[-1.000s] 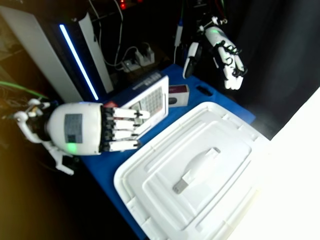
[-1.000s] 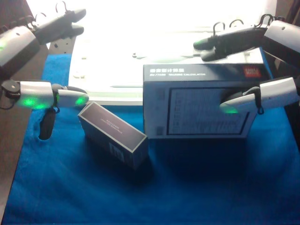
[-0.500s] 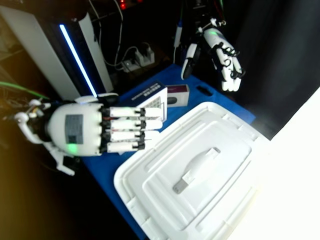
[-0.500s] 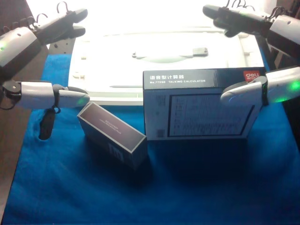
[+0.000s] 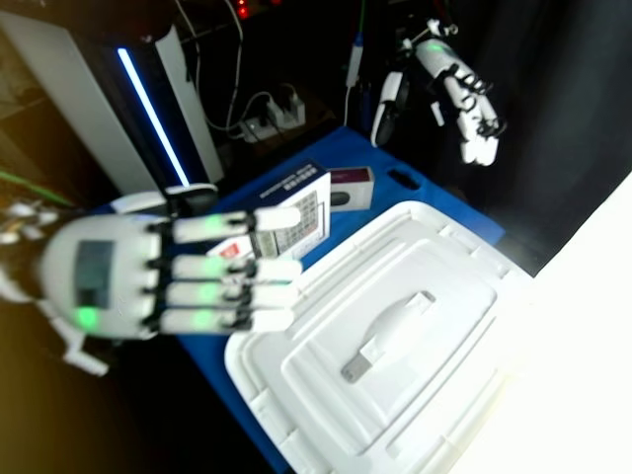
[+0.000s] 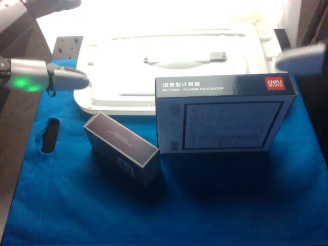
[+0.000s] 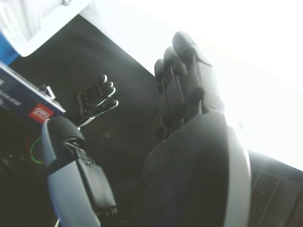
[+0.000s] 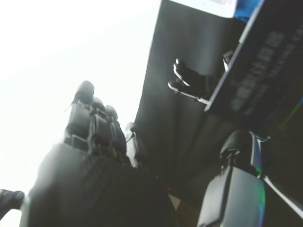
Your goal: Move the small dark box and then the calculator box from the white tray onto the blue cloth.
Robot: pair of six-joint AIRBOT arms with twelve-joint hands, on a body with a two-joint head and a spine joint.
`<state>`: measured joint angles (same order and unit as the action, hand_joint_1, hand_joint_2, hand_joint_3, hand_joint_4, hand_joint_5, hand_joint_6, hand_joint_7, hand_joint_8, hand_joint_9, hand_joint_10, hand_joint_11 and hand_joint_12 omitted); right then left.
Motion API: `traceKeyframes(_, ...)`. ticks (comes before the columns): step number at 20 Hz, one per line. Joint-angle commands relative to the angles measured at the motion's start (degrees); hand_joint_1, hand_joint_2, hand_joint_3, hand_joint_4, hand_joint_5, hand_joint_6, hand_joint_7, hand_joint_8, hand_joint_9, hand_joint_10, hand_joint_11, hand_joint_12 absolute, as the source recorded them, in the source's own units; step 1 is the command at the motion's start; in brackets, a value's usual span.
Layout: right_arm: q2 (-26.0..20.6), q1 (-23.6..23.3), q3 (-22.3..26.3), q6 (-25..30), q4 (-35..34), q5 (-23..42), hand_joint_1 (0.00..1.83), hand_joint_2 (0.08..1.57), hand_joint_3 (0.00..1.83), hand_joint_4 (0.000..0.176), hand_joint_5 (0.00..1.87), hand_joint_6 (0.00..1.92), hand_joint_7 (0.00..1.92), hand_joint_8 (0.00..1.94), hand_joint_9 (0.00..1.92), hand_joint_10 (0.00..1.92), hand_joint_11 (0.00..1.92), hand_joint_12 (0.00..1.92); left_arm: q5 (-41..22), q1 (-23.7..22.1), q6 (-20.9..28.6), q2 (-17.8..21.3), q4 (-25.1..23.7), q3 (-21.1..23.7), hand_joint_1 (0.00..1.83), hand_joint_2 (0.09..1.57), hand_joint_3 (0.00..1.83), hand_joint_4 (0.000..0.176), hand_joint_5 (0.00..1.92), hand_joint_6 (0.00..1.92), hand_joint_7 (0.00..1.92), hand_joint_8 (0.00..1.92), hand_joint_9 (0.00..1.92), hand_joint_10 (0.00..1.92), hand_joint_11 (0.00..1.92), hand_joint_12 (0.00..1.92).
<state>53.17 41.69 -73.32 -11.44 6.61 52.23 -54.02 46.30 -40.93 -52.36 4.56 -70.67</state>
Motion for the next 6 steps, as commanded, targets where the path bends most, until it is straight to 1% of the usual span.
traceKeyframes(1,-0.45,-1.41,-0.34,0.51,-1.68,7.13,0.56,0.74,0.00,0.176,0.00,0.00,0.00,0.00,0.00,0.00,0.00,0.61,-5.37,-1.24,0.17,0.09,0.88,-0.66,0.95,0.89,0.02,0.083,0.05,0.00,0.34,0.00,0.34,0.00,0.15,0.36)
traceKeyframes(2,-0.87,-2.16,-0.72,0.50,-1.69,7.11,0.58,0.75,0.00,0.176,0.00,0.00,0.00,0.00,0.00,0.00,0.00,0.50,-4.87,-1.97,0.16,0.08,0.73,-1.05,1.00,0.91,0.02,0.080,0.07,0.01,0.35,0.00,0.35,0.00,0.15,0.36)
traceKeyframes(3,-1.18,-3.41,-1.52,0.50,-1.68,6.79,0.56,0.78,0.00,0.157,0.00,0.00,0.00,0.00,0.05,0.01,0.00,0.46,-4.24,-2.97,0.16,0.07,0.61,-1.75,1.04,0.93,0.00,0.070,0.11,0.00,0.36,0.00,0.34,0.00,0.12,0.45)
traceKeyframes(4,-1.30,-4.09,-1.96,0.50,-1.64,6.47,0.56,0.78,0.00,0.157,0.00,0.00,0.00,0.00,0.05,0.01,0.00,0.46,-3.95,-3.56,0.16,0.08,0.61,-2.21,1.04,0.93,0.00,0.070,0.11,0.00,0.36,0.00,0.34,0.00,0.12,0.45)
traceKeyframes(5,-1.31,-5.02,-2.90,0.50,-1.58,6.01,0.53,0.81,0.00,0.163,0.00,0.00,0.01,0.00,0.05,0.00,0.00,0.49,-3.50,-4.46,0.16,0.11,0.62,-2.99,0.98,0.90,0.00,0.064,0.11,0.00,0.34,0.00,0.32,0.00,0.07,0.45)
traceKeyframes(6,-1.31,-5.61,-3.46,0.49,-1.40,5.48,0.54,0.81,0.00,0.144,0.00,0.00,0.00,0.00,0.05,0.00,0.00,0.54,-3.22,-5.13,0.16,0.16,0.63,-3.45,0.94,0.90,0.00,0.044,0.11,0.00,0.31,0.00,0.27,0.00,0.03,0.43)
